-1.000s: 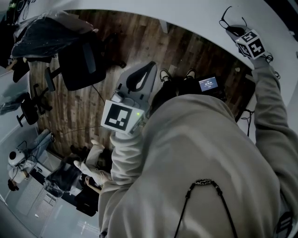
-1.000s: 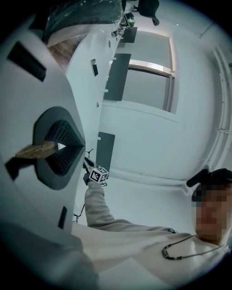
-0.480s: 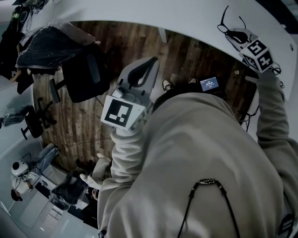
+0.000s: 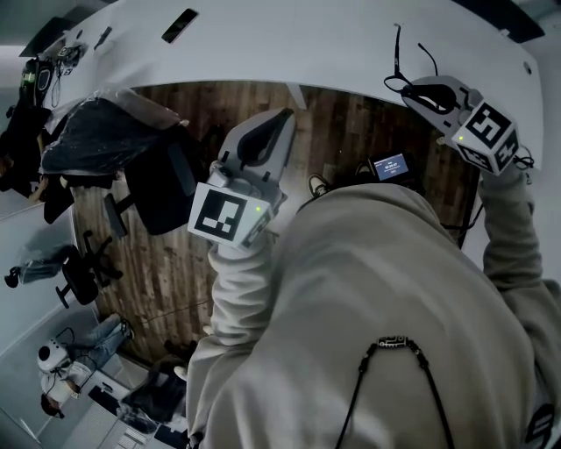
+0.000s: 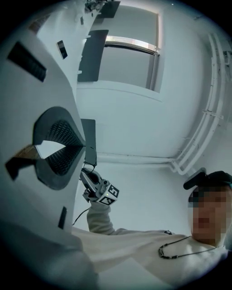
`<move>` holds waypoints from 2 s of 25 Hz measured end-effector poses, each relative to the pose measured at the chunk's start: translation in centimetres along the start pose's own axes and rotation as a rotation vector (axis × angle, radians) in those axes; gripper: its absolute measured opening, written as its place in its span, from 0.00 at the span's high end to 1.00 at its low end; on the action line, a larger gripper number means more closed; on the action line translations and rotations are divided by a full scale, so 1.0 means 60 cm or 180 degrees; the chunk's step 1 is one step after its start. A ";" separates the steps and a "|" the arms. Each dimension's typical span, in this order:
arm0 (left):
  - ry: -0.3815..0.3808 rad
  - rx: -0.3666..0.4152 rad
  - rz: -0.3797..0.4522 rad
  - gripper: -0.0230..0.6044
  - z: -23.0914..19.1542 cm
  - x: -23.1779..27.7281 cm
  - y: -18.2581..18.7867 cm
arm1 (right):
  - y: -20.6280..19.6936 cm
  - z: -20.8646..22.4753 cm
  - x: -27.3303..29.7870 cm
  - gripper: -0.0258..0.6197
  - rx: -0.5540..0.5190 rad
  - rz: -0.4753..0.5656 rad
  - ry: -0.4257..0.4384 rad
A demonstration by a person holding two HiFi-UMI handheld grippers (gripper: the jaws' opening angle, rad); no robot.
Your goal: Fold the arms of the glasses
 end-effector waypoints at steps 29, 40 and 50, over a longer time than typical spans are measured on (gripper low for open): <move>-0.0501 0.2463 0.0013 0.69 0.080 0.105 0.141 | 0.187 -0.219 -0.132 0.87 0.0768 0.1169 0.1388; -0.0216 0.2416 0.0102 0.93 0.080 0.086 0.151 | 0.214 -0.230 -0.133 0.87 0.0630 0.1215 0.1399; -0.0561 0.2097 0.0078 0.93 0.095 0.083 0.141 | 0.227 -0.211 -0.133 0.87 0.0398 0.1381 0.1219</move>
Point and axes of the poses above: the fingertips, and each gripper's own axes: x forward along the fingers, z to its right, y out of its top, the point moved 4 cm from there along -x, backward along the fingers, and after that the axes turned 8 degrees about -z, right-handed, at the moved point
